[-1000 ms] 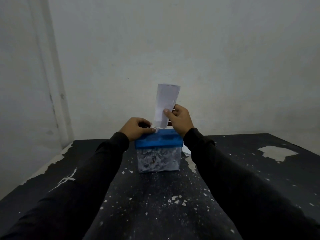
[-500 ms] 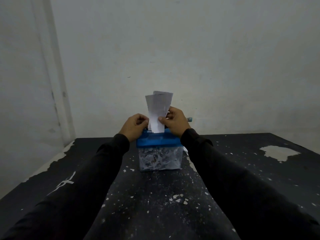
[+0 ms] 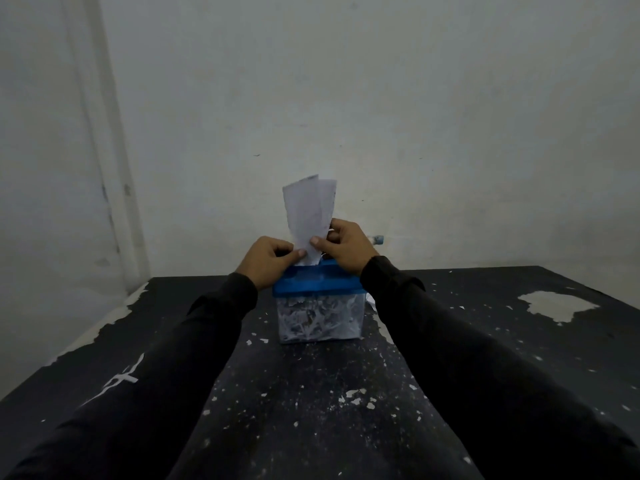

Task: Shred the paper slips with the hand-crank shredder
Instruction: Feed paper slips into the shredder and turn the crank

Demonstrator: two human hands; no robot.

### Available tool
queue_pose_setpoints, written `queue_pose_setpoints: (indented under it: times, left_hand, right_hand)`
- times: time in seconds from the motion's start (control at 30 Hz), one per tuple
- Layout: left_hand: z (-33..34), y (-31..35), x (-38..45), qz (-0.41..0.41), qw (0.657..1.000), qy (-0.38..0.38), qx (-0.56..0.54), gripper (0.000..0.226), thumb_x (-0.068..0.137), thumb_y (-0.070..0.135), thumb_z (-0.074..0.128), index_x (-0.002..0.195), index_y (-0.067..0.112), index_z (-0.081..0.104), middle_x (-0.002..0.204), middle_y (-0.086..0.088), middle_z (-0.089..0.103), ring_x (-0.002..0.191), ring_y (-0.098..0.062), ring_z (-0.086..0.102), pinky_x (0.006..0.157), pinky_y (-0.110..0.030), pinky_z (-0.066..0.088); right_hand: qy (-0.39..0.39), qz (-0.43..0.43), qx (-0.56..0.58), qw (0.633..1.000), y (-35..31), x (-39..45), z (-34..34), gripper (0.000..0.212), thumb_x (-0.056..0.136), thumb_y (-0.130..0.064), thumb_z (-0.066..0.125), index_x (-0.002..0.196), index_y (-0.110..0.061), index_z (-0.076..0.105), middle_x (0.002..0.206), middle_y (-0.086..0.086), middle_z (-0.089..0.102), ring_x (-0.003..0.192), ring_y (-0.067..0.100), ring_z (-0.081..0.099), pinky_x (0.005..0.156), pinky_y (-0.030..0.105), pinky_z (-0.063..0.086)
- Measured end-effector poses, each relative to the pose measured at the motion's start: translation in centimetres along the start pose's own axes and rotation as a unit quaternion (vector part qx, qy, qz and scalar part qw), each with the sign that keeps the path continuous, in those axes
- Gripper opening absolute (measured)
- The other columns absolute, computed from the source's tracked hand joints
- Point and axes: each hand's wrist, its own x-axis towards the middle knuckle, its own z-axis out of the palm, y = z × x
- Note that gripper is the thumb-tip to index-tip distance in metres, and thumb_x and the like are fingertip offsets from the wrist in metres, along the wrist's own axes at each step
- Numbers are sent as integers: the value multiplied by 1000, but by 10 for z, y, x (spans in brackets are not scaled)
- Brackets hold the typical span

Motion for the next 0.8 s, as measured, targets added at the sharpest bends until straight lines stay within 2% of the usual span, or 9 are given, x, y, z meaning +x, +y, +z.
queue_pose_setpoints:
  times: [0.13, 0.2, 0.27, 0.33, 0.5, 0.57, 0.67, 0.73, 0.8]
  left_hand:
    - [-3, -4, -1, -8, 1000, -26, 12, 42, 99, 29, 67, 69, -1, 67, 63, -4, 58, 55, -11, 48, 59, -25, 41]
    - [-4, -3, -1, -5, 1000, -25, 3, 31, 99, 29, 65, 79, 6, 72, 69, 5, 66, 60, -6, 56, 63, -22, 45]
    - [-2, 1, -2, 15, 998, -51, -20, 18, 99, 33, 67, 106, 18, 74, 93, 13, 74, 81, 1, 69, 74, -18, 53]
    - [0, 1, 0, 34, 998, -52, -9, 33, 99, 35, 66, 126, 17, 69, 112, 7, 75, 97, -4, 71, 83, -22, 56]
    - [7, 4, 1, 33, 999, 14, 6, 32, 106, 28, 54, 131, 11, 65, 119, -1, 72, 102, -14, 68, 88, -27, 54]
    - [7, 5, 0, 16, 999, 35, 17, 28, 106, 27, 53, 121, 10, 69, 109, -2, 72, 94, -14, 66, 81, -27, 52]
    - [5, -3, 4, -2, 995, 95, 37, 35, 102, 26, 59, 80, -1, 63, 75, -18, 64, 67, -23, 59, 63, -35, 45]
    - [1, -6, 6, -14, 989, 147, 14, 42, 98, 24, 65, 72, -9, 57, 67, -22, 59, 61, -25, 56, 62, -37, 46]
    - [-2, -5, 6, -12, 985, 171, 8, 36, 96, 19, 68, 73, -5, 56, 62, -11, 53, 60, -19, 53, 63, -34, 47]
  right_hand:
    - [-2, 6, 4, 1000, 3, 1, -1, 30, 97, -12, 67, 125, -3, 65, 114, 10, 74, 101, 24, 73, 90, 43, 60]
    - [-5, 2, -5, 1000, 2, 0, -1, 30, 97, -12, 67, 125, -3, 65, 115, 11, 74, 102, 24, 72, 91, 43, 60]
    - [-4, -4, -18, 1000, 1, -1, -1, 31, 97, -12, 67, 125, -2, 65, 116, 11, 73, 102, 23, 72, 91, 41, 59]
    - [-1, -7, -23, 1000, 1, -2, 0, 31, 96, -12, 68, 125, -2, 66, 115, 12, 74, 101, 22, 72, 91, 41, 59]
    - [77, -72, -123, 987, 4, -6, 0, 34, 90, -32, 76, 115, -10, 68, 105, 5, 74, 90, 19, 70, 81, 42, 60]
    - [86, -75, -193, 975, 2, -11, -5, 45, 85, -45, 78, 113, -13, 65, 102, 2, 70, 89, 18, 65, 81, 40, 58]
    - [-23, -5, -281, 959, -2, -19, -15, 81, 76, -66, 77, 133, -13, 56, 124, 2, 65, 109, 19, 61, 95, 37, 53]
    - [-104, 30, -336, 935, -4, -22, -17, 98, 71, -72, 75, 144, -12, 48, 142, 6, 56, 124, 24, 56, 104, 40, 48]
    - [-146, 38, -366, 918, -5, -23, -17, 98, 72, -72, 74, 145, -13, 47, 146, 8, 54, 126, 27, 54, 106, 42, 47]
